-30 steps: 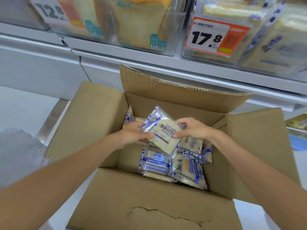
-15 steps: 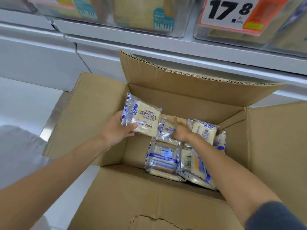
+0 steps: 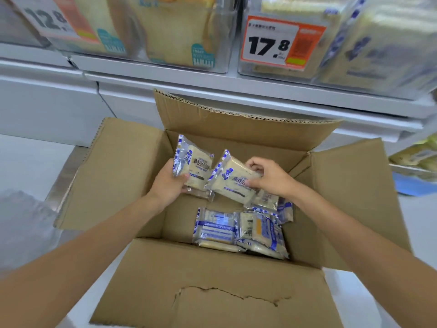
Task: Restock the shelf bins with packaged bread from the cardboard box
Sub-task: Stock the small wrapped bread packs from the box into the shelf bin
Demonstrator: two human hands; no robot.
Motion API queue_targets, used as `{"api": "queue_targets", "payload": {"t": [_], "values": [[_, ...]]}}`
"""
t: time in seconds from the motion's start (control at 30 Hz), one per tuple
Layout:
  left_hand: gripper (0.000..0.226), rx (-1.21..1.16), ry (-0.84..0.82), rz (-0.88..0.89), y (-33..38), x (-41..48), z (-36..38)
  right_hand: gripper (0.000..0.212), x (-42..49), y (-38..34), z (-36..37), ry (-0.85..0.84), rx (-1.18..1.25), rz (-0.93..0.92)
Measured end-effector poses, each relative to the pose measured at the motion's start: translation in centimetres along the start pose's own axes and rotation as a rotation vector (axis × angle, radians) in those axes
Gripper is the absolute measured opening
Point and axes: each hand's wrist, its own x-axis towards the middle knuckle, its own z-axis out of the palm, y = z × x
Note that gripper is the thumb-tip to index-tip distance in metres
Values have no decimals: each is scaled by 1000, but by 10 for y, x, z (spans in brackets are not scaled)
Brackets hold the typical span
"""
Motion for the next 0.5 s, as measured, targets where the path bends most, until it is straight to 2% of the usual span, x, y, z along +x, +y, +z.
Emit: {"api": "queue_targets", "payload": {"t": [0.17,0.3,0.4,0.43,0.5], "values": [[40,-199,-225,-23,54,-42,21,31,-43,-67,-23,82,30,-91],[56,-78,-185,208,104,-72,29,58,-74,-107,-39,293,13,-107],[54,-149,-123,320,142,-78,28,97,-96,-136,-60,476,262,-38],[53,-167,-127,343,155,-78,28,102,-99,-144,-68,466,409,-21],[56,-125,-134,441,183,-78,33,89,-101,-161,-88,449,602,-83]]}}
